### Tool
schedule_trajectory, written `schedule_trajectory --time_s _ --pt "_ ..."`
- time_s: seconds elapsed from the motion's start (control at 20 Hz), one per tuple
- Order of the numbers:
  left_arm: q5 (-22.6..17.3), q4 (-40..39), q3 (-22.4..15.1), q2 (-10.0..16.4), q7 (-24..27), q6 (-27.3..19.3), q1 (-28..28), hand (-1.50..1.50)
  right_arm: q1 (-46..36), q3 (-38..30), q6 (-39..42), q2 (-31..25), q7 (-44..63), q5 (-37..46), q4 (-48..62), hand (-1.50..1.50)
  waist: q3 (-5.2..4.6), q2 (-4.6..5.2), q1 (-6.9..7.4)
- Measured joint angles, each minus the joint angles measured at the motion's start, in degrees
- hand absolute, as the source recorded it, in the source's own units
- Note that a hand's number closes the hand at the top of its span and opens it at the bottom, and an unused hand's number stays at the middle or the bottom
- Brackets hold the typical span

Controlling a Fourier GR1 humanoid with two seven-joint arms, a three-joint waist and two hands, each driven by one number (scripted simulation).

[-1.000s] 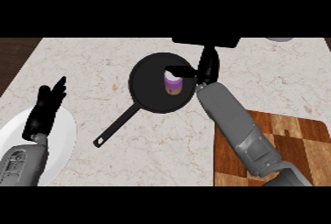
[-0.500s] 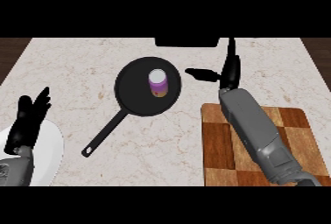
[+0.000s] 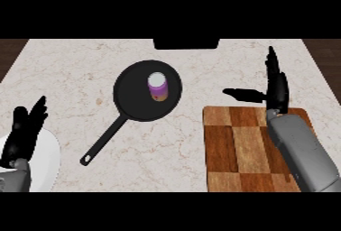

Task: Pick the can from the cutting board and place it in the pan

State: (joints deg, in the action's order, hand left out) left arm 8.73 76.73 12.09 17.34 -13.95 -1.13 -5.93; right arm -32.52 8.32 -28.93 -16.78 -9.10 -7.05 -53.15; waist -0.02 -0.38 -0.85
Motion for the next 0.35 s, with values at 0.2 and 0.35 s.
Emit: schedule_trajectory --time_s 0.2,0.35 --pt "0.14 0.94 0.30 0.02 -0.21 -0.05 0.58 0.00 7.03 -1.02 4.33 -5.66 3.13 -0.66 -9.43 -1.50 -0.01 0.07 0.10" --pt "0.32 -0.41 0.63 0.18 -0.09 0.05 -1.01 0.00 11.98 -2.83 6.99 -7.61 2.21 -0.91 -13.81 -1.50 -0.01 0.18 0.28"
